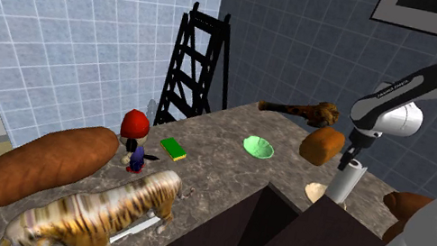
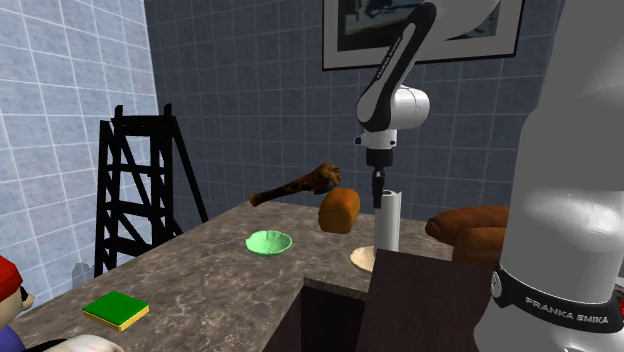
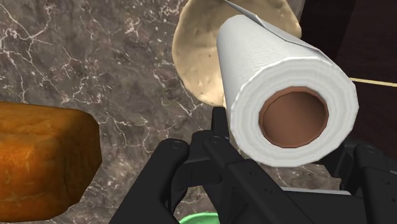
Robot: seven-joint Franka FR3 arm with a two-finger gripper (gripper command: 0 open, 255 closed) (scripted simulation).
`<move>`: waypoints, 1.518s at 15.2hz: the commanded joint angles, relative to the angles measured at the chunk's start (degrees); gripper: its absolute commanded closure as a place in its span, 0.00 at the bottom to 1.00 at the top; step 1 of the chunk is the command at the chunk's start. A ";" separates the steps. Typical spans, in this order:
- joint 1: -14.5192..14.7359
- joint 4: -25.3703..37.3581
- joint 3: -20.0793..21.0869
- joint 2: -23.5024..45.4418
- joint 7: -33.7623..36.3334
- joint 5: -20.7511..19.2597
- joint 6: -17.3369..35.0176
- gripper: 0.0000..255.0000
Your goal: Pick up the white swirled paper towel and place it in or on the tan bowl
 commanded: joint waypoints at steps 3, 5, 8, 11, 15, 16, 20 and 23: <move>0.10 -0.17 -0.11 0.63 -0.39 0.50 0.77 1.00; 0.10 -0.17 -0.11 0.63 -0.39 0.50 0.77 1.00; 0.10 -0.17 -0.11 0.63 -0.39 0.50 0.77 0.00; 0.10 -0.17 -0.11 0.63 -0.39 0.50 0.77 0.00; -0.65 0.70 0.56 -3.96 2.14 -2.90 -4.19 0.00; -1.02 1.27 1.06 -6.05 3.04 -4.06 -6.67 0.00; -1.42 1.77 1.61 -7.57 3.59 -4.72 -8.60 0.00; -1.42 1.77 1.61 -7.57 3.59 -4.72 -8.60 0.00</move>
